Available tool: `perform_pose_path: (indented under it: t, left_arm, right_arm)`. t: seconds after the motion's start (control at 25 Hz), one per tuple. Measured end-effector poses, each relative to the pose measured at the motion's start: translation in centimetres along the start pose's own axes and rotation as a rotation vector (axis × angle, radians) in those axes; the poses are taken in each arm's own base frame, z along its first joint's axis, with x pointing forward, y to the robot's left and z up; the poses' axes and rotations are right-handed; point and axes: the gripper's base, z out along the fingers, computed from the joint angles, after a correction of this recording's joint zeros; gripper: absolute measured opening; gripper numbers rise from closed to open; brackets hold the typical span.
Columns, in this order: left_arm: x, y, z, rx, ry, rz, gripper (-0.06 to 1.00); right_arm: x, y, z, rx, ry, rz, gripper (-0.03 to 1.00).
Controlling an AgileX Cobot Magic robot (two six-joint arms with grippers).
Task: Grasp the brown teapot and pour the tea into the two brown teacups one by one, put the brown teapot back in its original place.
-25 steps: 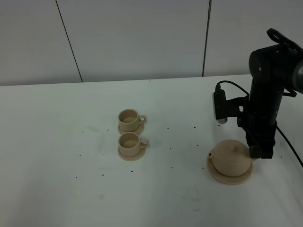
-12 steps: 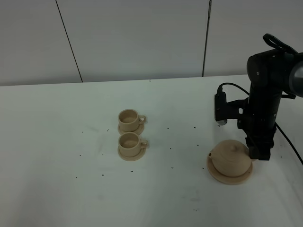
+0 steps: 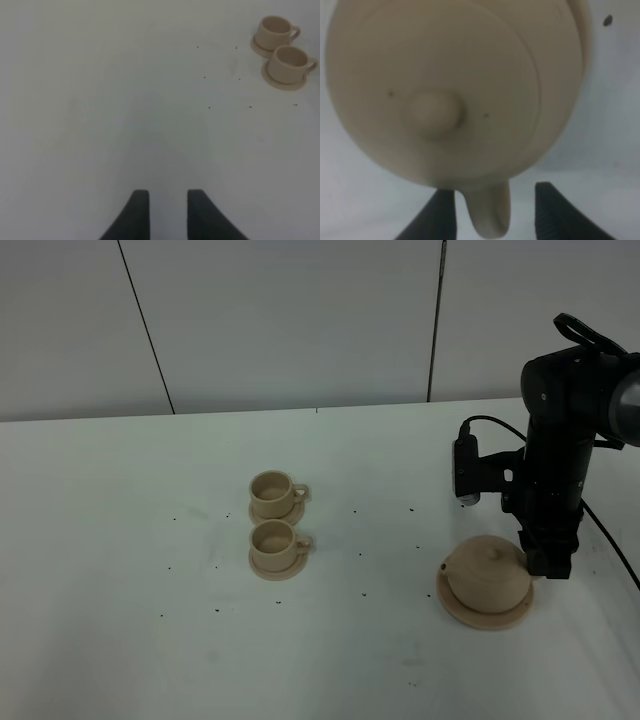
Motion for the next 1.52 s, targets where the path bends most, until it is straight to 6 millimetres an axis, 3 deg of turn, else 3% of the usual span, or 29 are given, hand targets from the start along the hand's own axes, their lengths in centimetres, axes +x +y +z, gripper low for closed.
perform_pose_path:
  t: [0.92,1.52]
  left_arm:
    - [0.0,0.0,0.0,0.000,0.000,0.000,0.26]
    - [0.0,0.0,0.0,0.000,0.000,0.000,0.26]
  right_arm:
    - [0.1,-0.4,0.9,0.011,0.020,-0.014,0.34]
    - [0.1,-0.4,1.3,0.001,0.024,-0.015,0.21]
